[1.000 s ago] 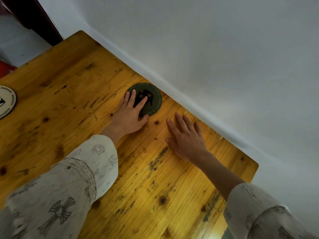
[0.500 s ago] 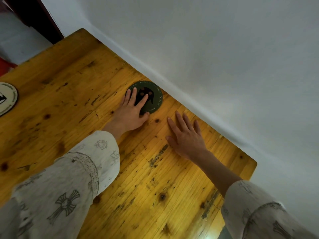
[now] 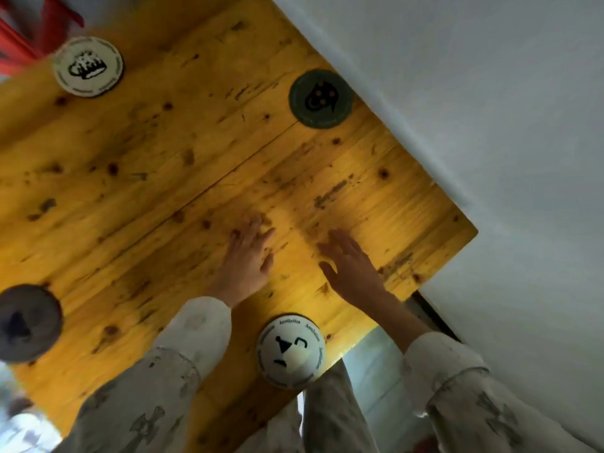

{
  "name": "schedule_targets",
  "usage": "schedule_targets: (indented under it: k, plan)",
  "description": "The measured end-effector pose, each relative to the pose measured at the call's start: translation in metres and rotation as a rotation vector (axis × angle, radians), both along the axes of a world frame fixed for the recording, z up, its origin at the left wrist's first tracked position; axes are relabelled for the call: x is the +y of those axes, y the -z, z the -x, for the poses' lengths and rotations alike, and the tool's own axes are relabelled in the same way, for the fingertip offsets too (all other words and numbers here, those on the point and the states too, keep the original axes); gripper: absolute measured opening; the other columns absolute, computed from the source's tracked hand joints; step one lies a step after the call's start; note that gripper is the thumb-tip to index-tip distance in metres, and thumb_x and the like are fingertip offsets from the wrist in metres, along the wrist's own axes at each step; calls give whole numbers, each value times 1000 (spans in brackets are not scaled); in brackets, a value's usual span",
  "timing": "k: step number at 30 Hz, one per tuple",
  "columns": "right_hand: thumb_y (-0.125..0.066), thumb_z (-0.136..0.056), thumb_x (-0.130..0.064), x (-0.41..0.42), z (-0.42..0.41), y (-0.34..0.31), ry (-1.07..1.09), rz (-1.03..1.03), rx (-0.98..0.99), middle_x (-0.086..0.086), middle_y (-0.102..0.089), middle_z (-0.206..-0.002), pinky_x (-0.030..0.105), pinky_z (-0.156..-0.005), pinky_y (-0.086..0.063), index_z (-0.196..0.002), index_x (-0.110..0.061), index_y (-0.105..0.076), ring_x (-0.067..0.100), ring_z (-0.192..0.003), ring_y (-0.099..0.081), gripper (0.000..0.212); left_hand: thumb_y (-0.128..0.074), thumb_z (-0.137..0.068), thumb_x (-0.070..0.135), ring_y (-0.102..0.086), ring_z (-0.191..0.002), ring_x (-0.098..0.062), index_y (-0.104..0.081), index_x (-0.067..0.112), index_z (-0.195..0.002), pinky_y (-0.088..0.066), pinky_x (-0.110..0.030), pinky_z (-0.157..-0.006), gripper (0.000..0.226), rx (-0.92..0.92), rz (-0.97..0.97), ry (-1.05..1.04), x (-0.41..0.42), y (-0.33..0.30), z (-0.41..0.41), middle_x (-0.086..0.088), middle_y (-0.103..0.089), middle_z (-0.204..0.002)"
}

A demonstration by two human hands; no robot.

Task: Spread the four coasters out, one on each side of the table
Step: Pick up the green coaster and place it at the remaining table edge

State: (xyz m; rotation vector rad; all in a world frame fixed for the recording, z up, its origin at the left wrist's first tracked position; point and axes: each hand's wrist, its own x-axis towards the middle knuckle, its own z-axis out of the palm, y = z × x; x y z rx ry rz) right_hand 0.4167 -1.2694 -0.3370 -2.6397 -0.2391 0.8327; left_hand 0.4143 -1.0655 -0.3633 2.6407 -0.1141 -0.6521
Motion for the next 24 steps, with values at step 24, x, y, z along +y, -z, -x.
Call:
schedule_targets:
  k: [24]
  plan:
    - [-47, -93, -24, 33, 114, -2, 184, 71, 168, 17, -49, -123, 42, -84, -46, -116, -6, -51, 36, -106, -53, 30, -46, -88, 8, -38, -121, -25, -34, 16, -134, -41, -32, -98, 48, 159, 150, -401, -31, -15, 166, -13, -36, -131]
